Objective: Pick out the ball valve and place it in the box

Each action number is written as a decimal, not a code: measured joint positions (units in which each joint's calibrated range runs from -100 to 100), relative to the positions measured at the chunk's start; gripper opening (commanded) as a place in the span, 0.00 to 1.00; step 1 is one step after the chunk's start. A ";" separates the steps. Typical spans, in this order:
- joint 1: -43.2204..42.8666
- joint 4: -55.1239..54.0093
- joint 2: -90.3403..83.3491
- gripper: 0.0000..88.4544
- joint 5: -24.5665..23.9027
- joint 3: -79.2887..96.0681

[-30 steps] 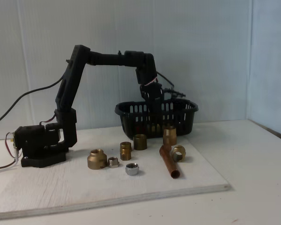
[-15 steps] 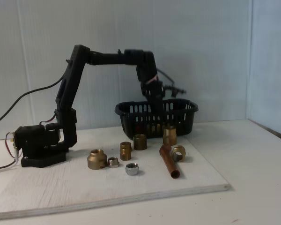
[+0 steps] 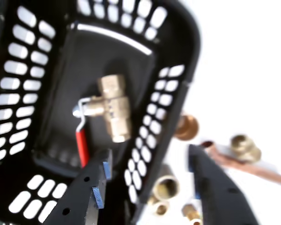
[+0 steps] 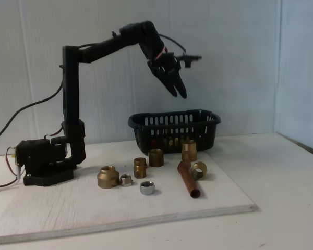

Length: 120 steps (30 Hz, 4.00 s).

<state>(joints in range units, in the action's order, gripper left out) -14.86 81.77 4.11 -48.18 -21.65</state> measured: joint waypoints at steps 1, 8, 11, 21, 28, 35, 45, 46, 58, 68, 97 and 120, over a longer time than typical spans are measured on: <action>0.89 0.00 -1.02 0.03 0.83 0.00; 7.19 0.09 -7.20 0.01 10.28 0.00; 9.41 1.29 -9.40 0.01 17.36 0.00; 10.08 16.34 -16.86 0.01 38.23 4.27; 9.48 6.45 -29.48 0.01 39.21 28.23; 9.48 -11.26 -51.42 0.01 39.52 55.38; 9.78 -21.75 -82.34 0.01 39.63 84.79; 9.86 -21.93 -85.05 0.01 39.63 86.97; 9.93 -22.10 -101.65 0.01 39.63 100.05; 9.93 -22.10 -101.74 0.01 39.63 107.49; 9.93 -22.10 -101.74 0.01 45.67 120.84; 9.93 -17.37 -101.74 0.01 45.67 120.84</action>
<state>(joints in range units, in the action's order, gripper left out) -4.93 64.40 -97.63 -2.51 99.18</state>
